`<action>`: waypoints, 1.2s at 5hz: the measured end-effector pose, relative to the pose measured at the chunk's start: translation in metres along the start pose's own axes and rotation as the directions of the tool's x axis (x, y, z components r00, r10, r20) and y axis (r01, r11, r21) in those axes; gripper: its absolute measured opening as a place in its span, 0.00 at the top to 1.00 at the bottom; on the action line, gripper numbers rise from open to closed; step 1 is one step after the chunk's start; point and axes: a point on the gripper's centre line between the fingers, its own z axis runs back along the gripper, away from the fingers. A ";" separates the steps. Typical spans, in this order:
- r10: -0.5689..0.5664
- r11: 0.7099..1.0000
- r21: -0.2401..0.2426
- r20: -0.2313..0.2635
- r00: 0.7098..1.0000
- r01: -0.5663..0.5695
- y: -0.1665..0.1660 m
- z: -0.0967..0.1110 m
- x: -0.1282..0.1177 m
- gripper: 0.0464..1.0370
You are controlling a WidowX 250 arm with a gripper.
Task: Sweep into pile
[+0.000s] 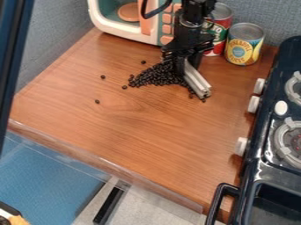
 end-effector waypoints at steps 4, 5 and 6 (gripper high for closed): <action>0.030 0.999 -0.011 0.028 0.999 -0.030 0.033 -0.002 0.013 0.66; 0.052 0.999 -0.007 0.034 0.998 -0.052 0.049 -0.003 0.017 0.66; 0.071 0.997 -0.008 0.041 0.997 -0.071 0.062 -0.004 0.019 0.66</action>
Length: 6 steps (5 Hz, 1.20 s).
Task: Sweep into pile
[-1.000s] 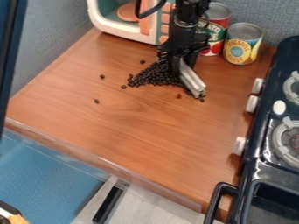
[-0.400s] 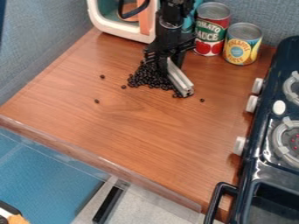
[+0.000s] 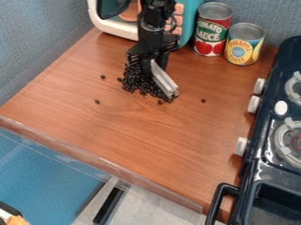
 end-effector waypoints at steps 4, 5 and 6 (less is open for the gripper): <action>0.029 0.999 0.019 0.045 0.999 -0.030 0.046 -0.003 0.009 0.66; 0.044 0.998 0.030 0.045 0.998 -0.046 0.055 -0.004 0.013 0.66; 0.036 0.998 0.047 0.054 0.998 -0.039 0.063 -0.005 0.015 0.66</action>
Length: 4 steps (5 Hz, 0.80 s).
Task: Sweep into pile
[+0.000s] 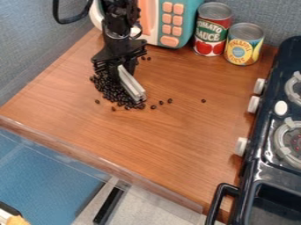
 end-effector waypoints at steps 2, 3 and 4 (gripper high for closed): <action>0.007 1.000 0.017 0.016 1.000 -0.007 0.012 0.000 0.006 0.66; 0.015 1.000 0.004 -0.015 1.000 -0.015 0.016 0.002 0.004 0.66; 0.029 1.000 -0.004 -0.069 0.997 -0.029 0.012 0.007 0.001 0.66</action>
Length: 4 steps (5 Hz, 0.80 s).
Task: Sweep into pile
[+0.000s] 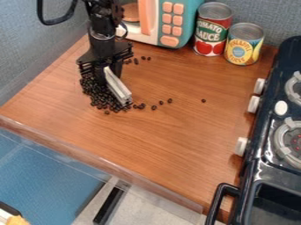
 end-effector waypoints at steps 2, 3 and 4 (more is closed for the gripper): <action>-0.011 0.997 -0.082 -0.057 0.998 0.007 -0.040 0.026 -0.007 0.66; -0.017 0.993 -0.117 -0.052 0.998 0.011 -0.059 0.042 -0.007 0.66; -0.040 0.993 -0.111 -0.066 0.997 0.032 -0.078 0.038 -0.013 0.66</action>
